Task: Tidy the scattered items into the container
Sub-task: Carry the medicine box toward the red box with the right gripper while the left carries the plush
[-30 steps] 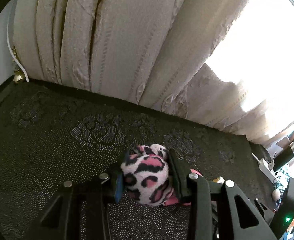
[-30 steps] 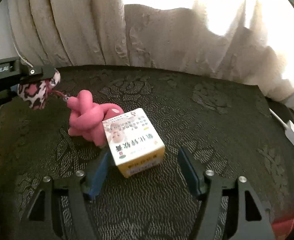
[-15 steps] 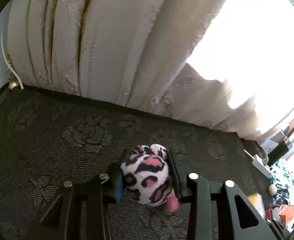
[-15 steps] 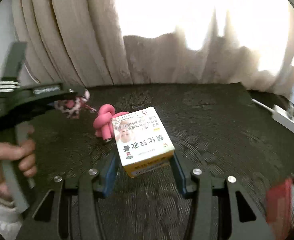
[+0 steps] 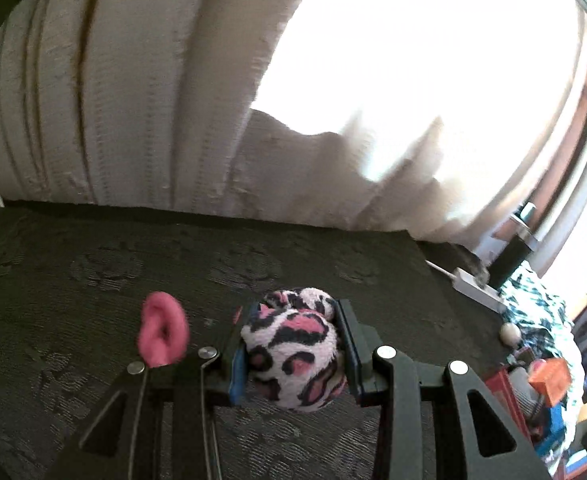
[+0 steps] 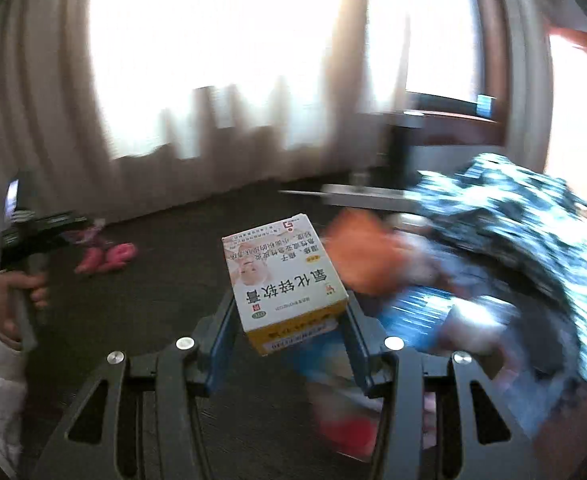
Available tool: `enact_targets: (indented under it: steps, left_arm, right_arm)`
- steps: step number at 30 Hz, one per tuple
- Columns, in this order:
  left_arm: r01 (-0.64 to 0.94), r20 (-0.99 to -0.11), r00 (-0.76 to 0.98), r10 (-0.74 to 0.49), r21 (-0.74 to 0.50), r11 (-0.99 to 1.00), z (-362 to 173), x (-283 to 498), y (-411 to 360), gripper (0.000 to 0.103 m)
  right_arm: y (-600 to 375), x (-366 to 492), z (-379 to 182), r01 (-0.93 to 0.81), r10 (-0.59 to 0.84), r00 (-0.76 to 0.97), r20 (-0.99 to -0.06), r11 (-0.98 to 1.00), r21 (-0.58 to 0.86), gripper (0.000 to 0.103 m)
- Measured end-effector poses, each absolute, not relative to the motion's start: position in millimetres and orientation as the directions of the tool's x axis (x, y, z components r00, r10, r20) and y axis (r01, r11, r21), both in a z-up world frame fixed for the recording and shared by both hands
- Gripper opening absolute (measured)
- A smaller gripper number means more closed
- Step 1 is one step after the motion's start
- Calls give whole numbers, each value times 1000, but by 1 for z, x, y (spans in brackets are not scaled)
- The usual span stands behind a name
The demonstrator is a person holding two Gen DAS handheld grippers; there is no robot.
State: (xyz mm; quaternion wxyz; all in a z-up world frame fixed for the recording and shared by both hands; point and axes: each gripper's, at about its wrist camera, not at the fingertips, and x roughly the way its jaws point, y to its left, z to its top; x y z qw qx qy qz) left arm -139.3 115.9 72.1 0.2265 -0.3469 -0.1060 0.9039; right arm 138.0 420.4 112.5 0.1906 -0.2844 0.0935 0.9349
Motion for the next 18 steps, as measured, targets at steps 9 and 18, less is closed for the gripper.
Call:
enact_targets:
  steps: [9, 18]
  left_arm:
    - [-520, -529, -585, 615, -336, -785, 98, -96, 152, 40]
    - [-654, -493, -507, 707, -315, -688, 122, -40, 178, 40]
  right_arm:
    - [479, 195, 94, -544, 394, -690, -607, -836, 77, 53]
    - [495, 180, 67, -543, 403, -637, -657, -840, 11, 53]
